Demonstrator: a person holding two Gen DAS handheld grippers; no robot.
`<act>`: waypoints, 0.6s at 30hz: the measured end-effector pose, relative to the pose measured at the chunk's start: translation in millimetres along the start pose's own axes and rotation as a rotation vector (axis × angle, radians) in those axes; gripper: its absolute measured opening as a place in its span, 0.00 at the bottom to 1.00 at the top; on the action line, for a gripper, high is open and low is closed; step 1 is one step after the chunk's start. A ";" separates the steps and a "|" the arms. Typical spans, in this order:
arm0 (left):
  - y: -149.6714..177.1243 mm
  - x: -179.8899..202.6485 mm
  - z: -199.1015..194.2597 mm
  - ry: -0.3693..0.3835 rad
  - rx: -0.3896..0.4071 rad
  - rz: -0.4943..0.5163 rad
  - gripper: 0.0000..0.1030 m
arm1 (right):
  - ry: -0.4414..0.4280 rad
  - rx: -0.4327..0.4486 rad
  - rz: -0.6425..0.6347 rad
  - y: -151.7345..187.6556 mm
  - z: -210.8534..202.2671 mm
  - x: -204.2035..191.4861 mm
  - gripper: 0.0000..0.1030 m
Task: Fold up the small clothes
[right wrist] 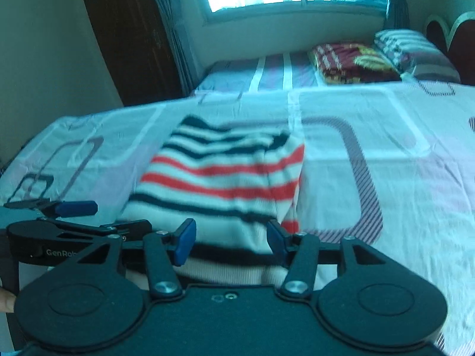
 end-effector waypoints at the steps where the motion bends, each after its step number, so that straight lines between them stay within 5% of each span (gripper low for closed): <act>1: -4.5 -2.0 5.0 -0.014 -0.001 0.000 1.00 | 0.017 0.007 -0.012 -4.2 4.3 -0.7 0.49; 9: 1.4 -23.6 51.6 -0.071 -0.051 -0.032 1.00 | 0.107 -0.066 -0.048 3.8 61.1 0.8 0.44; 18: -1.9 -31.0 59.6 -0.029 -0.067 -0.095 1.00 | 0.023 -0.082 0.039 3.4 65.5 19.3 0.50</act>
Point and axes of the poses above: each gripper's, at about its wrist camera, not at the fingertips, and z roughly the way its jaws point, x to its right, y to its underside, the point moved 2 cm from there along z, roughly the way its jaws point, and after that the axes turned 12 degrees about y, right-handed, at the moved point
